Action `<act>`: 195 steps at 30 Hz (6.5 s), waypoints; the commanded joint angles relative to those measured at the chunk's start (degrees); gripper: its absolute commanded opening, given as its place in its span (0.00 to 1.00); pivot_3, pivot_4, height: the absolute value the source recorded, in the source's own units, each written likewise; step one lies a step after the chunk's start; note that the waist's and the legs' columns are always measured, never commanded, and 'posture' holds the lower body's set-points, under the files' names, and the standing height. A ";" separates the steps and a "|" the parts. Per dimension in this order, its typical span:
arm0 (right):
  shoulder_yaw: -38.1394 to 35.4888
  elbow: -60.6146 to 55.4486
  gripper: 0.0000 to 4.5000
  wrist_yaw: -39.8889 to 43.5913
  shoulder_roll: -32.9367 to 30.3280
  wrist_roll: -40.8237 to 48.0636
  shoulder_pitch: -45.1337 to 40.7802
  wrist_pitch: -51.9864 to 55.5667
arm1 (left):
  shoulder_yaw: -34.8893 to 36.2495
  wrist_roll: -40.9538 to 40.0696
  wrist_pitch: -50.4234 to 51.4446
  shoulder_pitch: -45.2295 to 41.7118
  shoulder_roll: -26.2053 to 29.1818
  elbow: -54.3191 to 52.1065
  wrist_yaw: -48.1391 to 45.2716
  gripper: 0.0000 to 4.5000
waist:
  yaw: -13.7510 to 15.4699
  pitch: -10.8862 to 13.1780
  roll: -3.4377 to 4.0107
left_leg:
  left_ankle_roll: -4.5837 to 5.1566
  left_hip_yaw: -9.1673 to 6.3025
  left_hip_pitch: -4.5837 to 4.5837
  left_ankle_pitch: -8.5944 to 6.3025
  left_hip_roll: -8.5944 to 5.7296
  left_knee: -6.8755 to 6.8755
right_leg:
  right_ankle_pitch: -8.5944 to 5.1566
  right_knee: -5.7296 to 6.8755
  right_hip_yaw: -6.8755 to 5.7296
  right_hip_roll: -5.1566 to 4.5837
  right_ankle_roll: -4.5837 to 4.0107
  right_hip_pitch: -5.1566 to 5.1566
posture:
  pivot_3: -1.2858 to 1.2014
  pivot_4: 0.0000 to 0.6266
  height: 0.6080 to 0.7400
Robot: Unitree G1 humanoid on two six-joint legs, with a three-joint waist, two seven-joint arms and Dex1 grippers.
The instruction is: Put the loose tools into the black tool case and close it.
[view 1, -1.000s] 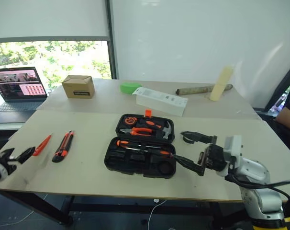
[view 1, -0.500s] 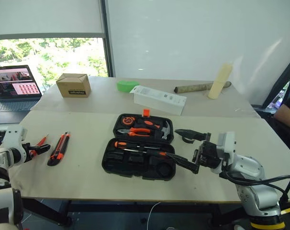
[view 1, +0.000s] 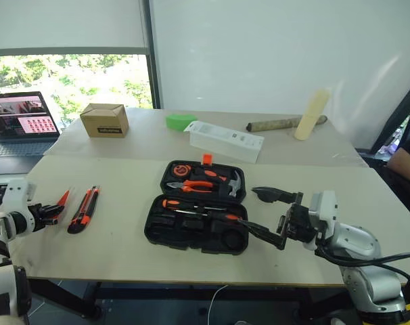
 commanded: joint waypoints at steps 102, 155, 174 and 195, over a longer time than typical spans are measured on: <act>-2.24 -3.96 1.00 -1.27 -0.57 1.93 8.96 -5.81 | 10.01 -9.07 -7.54 38.52 -13.66 -52.48 0.16 0.97 | -0.95 0.06 0.38 | 0.94 -0.27 0.37 -0.53 0.00 0.53 | 0.08 0.00 0.51 -0.18 0.30 0.30 | 0.52 0.24 1.00; -2.96 -7.50 1.00 -2.09 -4.34 1.64 11.09 -4.09 | -31.91 3.49 -5.10 4.15 -9.60 -49.84 -26.80 0.39 | 0.29 0.11 0.19 | 0.69 -0.12 0.33 -0.31 -0.20 0.24 | 0.09 -0.08 0.47 0.03 0.12 0.23 | 0.52 0.24 1.00; -3.04 -10.55 1.00 -6.30 -4.09 0.90 13.96 -4.30 | -39.44 15.22 -14.26 -2.39 -17.83 -36.34 -25.12 0.39 | 0.38 0.12 0.19 | 0.91 -0.26 0.22 -0.42 -0.17 0.52 | 0.08 -0.09 0.51 0.02 0.25 0.23 | 0.52 0.24 1.00; -2.27 -6.34 1.00 -4.46 -3.60 -0.13 11.15 -5.80 | -30.52 5.79 -5.64 -4.10 -17.57 -39.53 -25.29 0.84 | 0.31 0.12 0.20 | 0.93 -0.30 0.20 -0.43 -0.16 0.60 | 0.07 -0.04 0.52 0.04 0.28 0.21 | 0.52 0.24 1.00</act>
